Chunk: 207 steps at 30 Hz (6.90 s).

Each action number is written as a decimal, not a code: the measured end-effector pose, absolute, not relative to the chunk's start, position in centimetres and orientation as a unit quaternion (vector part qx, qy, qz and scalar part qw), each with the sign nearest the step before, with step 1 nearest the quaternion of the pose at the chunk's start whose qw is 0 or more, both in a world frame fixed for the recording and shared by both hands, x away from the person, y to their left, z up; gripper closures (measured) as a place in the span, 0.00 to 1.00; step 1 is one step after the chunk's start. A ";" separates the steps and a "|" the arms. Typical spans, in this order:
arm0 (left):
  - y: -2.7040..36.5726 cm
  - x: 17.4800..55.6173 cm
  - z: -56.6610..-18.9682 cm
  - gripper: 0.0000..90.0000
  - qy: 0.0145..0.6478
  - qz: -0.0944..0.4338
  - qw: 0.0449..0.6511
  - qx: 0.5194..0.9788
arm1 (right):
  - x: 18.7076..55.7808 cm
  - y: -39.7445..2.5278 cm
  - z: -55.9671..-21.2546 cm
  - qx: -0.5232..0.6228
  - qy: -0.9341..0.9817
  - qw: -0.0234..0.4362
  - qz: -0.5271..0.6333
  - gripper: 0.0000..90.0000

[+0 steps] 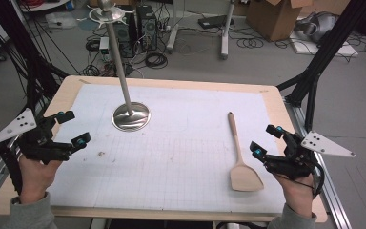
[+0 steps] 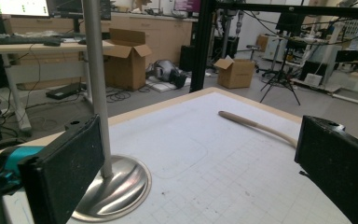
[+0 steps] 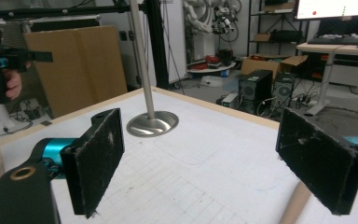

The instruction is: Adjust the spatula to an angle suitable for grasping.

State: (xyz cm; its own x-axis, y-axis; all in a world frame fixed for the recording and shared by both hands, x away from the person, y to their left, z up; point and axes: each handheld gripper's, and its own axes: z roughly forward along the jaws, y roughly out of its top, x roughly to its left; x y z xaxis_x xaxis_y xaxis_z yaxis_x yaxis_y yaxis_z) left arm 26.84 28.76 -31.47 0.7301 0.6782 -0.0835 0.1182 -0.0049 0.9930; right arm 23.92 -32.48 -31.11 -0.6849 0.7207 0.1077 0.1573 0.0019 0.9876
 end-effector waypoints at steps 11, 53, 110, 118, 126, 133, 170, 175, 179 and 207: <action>28.8 27.0 -31.7 0.02 0.296 0.215 0.641 0.675 | 24.5 -33.0 -31.5 0.362 0.665 0.245 0.606 0.15; 28.8 27.8 -32.7 0.02 0.313 0.204 0.627 0.684 | 28.1 -34.5 -36.3 0.452 0.695 0.241 0.505 0.89; 29.0 28.1 -34.1 0.02 0.336 0.196 0.609 0.692 | 37.2 -34.7 -43.1 0.439 0.775 0.145 0.431 1.00; 29.0 28.1 -34.4 0.02 0.339 0.194 0.606 0.692 | 38.1 -34.4 -43.8 0.450 0.779 0.145 0.412 1.00; 29.3 28.0 -34.5 0.02 0.344 0.194 0.604 0.692 | 38.6 -34.1 -44.0 0.450 0.785 0.146 0.399 1.00; 29.3 28.0 -34.7 0.02 0.347 0.192 0.601 0.694 | 38.6 -33.7 -44.2 0.451 0.791 0.153 0.384 1.00; 28.9 28.5 -35.4 0.02 0.351 0.188 0.589 0.703 | 40.1 -31.8 -44.1 0.405 0.830 0.122 0.364 1.00; 28.9 28.4 -35.4 0.02 0.351 0.189 0.590 0.703 | 40.2 -31.4 -43.9 0.390 0.838 0.123 0.360 1.00; 29.0 28.3 -35.4 0.02 0.352 0.189 0.589 0.702 | 40.5 -30.8 -43.6 0.374 0.851 0.126 0.347 1.00; 29.5 27.9 -35.5 0.02 0.359 0.191 0.586 0.701 | 40.8 -30.3 -44.1 0.333 0.856 0.114 0.380 1.00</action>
State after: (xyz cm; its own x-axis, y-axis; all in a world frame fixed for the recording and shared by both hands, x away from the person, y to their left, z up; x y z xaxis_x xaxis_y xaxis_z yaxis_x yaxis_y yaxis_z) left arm 27.86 29.45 -35.52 0.6693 0.7272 -0.1526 0.2789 -0.0555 0.9587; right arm 40.75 -30.32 -44.09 -0.7529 0.6556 0.0577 0.4826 0.4904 0.7257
